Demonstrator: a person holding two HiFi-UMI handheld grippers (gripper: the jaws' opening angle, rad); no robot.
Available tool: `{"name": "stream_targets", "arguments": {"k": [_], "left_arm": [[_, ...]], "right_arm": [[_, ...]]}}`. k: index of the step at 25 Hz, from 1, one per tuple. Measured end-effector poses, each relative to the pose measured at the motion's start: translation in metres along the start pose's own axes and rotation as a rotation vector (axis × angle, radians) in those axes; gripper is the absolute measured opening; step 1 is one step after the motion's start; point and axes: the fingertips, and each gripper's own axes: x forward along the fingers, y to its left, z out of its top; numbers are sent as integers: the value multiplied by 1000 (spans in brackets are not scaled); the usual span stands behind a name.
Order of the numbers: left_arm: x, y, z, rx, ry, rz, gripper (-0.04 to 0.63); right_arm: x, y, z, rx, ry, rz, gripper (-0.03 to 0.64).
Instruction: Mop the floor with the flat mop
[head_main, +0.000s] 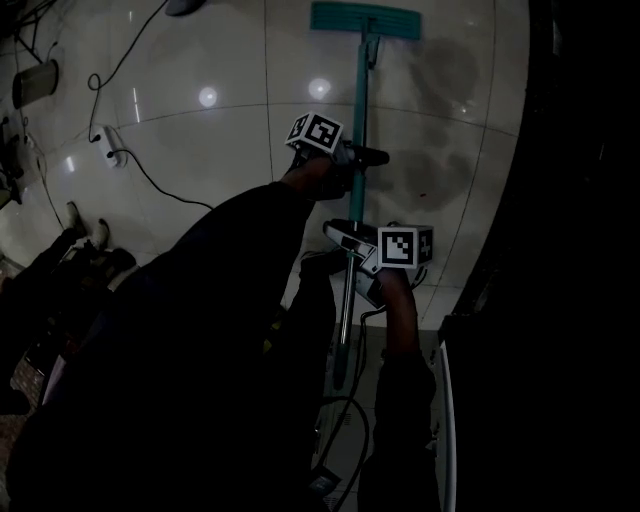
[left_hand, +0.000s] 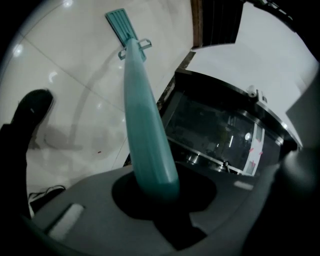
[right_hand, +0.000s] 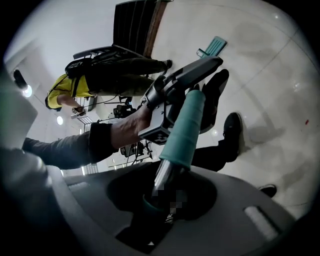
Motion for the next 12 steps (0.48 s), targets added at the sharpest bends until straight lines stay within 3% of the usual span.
{"name": "stream_targets", "arguments": {"k": [3,8,12], "left_arm": [[1,-16,10,36,21,-2,97],[-2,-50,135,34,-36,-37,97],[-6,-57,165,58,-32,-44,97]], "right_arm": [[-2,8,15,-25,-28,1,126],[12,15,139,-27,-36,-2,126],[19,13,167,-41,-30,-25,121]]}}
